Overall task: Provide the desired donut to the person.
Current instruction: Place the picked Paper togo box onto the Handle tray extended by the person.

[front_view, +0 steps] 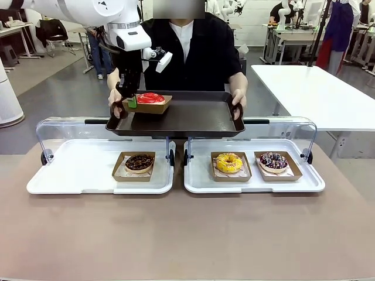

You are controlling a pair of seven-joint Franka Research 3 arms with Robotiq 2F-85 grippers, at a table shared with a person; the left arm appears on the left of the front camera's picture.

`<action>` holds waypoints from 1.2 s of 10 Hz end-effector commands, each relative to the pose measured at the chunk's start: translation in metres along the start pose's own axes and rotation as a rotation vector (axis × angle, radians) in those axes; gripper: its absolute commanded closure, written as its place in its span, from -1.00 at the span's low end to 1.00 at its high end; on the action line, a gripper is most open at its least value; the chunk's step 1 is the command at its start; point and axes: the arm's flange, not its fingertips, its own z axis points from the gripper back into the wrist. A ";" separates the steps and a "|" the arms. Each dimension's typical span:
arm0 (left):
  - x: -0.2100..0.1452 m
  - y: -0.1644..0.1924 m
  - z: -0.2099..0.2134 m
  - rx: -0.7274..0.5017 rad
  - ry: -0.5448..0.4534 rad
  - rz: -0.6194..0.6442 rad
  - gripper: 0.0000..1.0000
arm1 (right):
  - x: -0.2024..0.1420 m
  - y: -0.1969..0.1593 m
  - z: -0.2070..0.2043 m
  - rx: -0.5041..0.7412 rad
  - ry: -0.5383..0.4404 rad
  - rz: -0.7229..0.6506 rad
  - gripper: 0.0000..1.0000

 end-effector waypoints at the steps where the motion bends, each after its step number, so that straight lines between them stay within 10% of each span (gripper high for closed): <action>1: 0.000 0.004 0.005 -0.049 -0.042 0.013 -0.13 | -0.001 0.000 -0.001 0.002 -0.014 0.005 -1.00; 2: 0.000 0.004 0.005 -0.063 -0.046 0.020 -0.34 | -0.001 0.000 -0.001 0.002 -0.014 0.005 -1.00; 3: 0.000 0.004 0.005 -0.069 -0.050 0.020 -1.00 | -0.001 0.000 -0.001 0.002 -0.014 0.005 -1.00; 6: -0.001 0.003 0.007 -0.073 -0.056 0.023 -0.76 | -0.001 0.000 -0.001 0.002 -0.014 0.005 -1.00; 12: -0.006 -0.008 0.019 -0.095 -0.081 0.020 -0.94 | -0.001 0.000 -0.001 0.002 -0.014 0.005 -1.00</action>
